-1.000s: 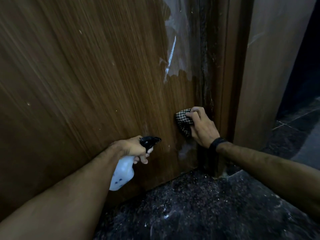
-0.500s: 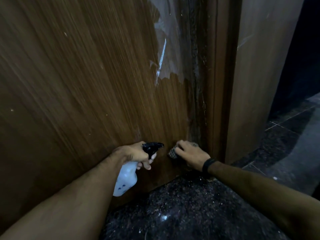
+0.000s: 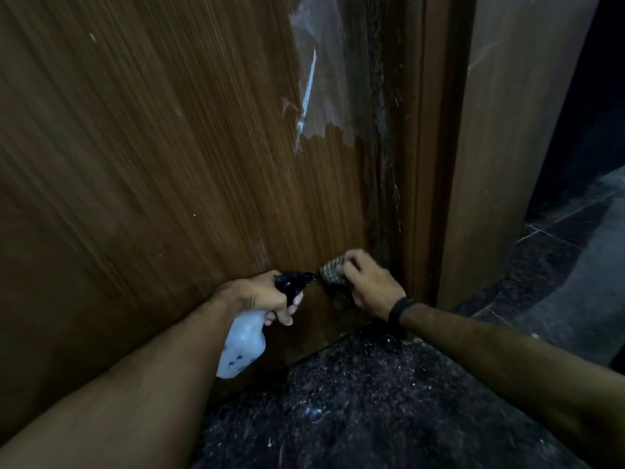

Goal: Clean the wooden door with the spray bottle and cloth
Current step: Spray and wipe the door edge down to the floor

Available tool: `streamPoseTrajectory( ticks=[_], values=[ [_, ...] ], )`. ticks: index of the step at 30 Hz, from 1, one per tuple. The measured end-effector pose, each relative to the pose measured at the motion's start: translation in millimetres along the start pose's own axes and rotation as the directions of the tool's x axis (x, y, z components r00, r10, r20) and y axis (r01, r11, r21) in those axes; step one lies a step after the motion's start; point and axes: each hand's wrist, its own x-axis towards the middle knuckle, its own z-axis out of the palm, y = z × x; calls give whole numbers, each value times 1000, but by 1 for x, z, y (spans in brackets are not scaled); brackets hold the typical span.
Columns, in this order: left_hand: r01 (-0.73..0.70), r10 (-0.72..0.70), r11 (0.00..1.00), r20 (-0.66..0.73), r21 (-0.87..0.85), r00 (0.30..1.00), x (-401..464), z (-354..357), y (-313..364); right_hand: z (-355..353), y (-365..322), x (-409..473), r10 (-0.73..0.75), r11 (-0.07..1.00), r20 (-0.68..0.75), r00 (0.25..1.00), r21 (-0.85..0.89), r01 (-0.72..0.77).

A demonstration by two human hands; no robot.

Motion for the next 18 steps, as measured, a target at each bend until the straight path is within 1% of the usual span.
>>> streamPoseTrajectory(
  ticks=[1, 2, 3, 4, 6, 7, 9, 10, 11, 13, 15, 18],
  values=[
    [7, -7, 1000, 2, -2, 1000, -1, 1, 0, 10, 0, -6, -93, 994, 105, 990, -53, 99],
    [14, -14, 1000, 3, -6, 1000, -1, 1, -1, 20, 2, -11, -191, 973, 197, 961, -88, 212],
    [19, -19, 1000, 5, -13, 1000, -1, 1, -1, 29, 4, -16, -247, 954, 271, 930, -101, 282],
    [22, -22, 1000, 13, -19, 1000, -1, 1, -1, 35, 6, -20, -254, 951, 319, 913, -92, 297],
    [21, -20, 1000, 28, -19, 999, 0, 2, 0, 41, 5, -26, -209, 970, 336, 918, -51, 239],
    [16, -16, 1000, 28, -17, 999, 1, 3, 2, 39, 2, -28, -153, 985, 301, 941, -33, 170],
    [4, -3, 1000, 20, -13, 1000, 3, 5, 5, 34, -2, -30, 15, 999, 137, 990, 32, -20],
    [-1, 2, 1000, 18, -11, 1000, 4, 6, 6, 31, -2, -27, 118, 988, 36, 992, 93, -121],
    [-6, 6, 1000, 16, -10, 1000, 4, 6, 7, 26, -1, -23, 202, 968, -39, 979, 162, -193],
    [-10, 10, 1000, 11, -19, 1000, 5, 5, 7, 12, 0, -12, 287, 936, -173, 942, 258, -238],
    [-11, 11, 999, 7, -30, 1000, 4, 2, 5, 0, 1, 1, 317, 930, -267, 910, 275, -243],
    [-5, 5, 1000, 2, -20, 1000, 2, -2, 1, -1, 3, 1, 333, 931, -263, 905, 245, -272]
  ],
)
